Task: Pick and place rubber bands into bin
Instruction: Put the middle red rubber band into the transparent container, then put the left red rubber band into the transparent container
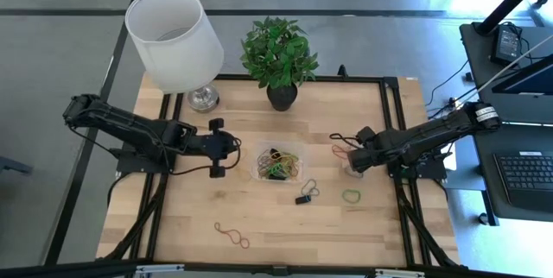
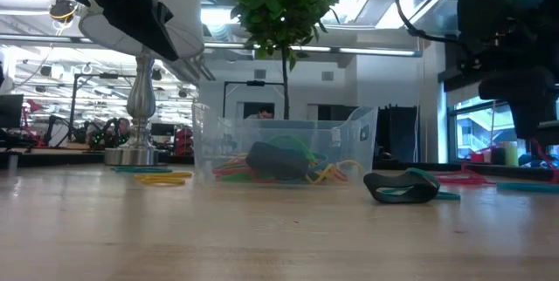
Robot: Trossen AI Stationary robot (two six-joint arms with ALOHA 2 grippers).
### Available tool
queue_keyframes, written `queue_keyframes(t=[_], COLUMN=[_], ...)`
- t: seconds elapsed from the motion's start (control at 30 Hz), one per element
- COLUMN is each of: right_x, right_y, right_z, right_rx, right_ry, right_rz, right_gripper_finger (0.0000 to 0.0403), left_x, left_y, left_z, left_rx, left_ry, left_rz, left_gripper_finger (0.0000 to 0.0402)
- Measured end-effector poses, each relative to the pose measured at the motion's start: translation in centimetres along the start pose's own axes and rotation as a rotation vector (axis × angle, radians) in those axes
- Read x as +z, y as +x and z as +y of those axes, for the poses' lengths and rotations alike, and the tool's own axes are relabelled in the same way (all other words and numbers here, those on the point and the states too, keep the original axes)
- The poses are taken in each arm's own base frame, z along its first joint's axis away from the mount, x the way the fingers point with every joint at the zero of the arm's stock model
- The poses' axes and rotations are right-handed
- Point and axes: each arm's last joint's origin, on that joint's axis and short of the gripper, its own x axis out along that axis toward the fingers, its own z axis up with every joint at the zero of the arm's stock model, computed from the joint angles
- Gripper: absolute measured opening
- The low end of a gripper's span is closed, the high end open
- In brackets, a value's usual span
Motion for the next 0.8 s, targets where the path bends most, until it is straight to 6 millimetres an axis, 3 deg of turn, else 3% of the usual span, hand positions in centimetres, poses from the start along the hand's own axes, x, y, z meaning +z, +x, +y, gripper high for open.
queue_keyframes(t=[0.33, 0.53, 0.67, 0.8], right_x=[-0.1, 1.0, 2.5, 4.2], right_y=[0.0, -0.6, -0.7, 0.0], right_z=[-0.1, 1.9, 2.8, 2.1], right_rx=[0.001, 0.19, 0.292, 0.317], right_ry=[0.001, -0.136, -0.257, -0.275], right_rz=[0.025, -0.103, -0.19, -0.16], right_gripper_finger=[0.0133, 0.0189, 0.0189, 0.0162], left_x=[0.0, 0.0, 0.0, 0.0], left_y=[0.0, 0.0, 0.0, 0.0], left_z=[0.0, 0.0, 0.0, 0.0], left_rx=[0.0, 0.0, 0.0, 0.001], left_ry=[0.0, 0.001, 0.001, 0.002], left_rz=[0.0, 0.0, 0.0, 0.0], left_gripper_finger=[0.0003, 0.0003, 0.0003, 0.0003])
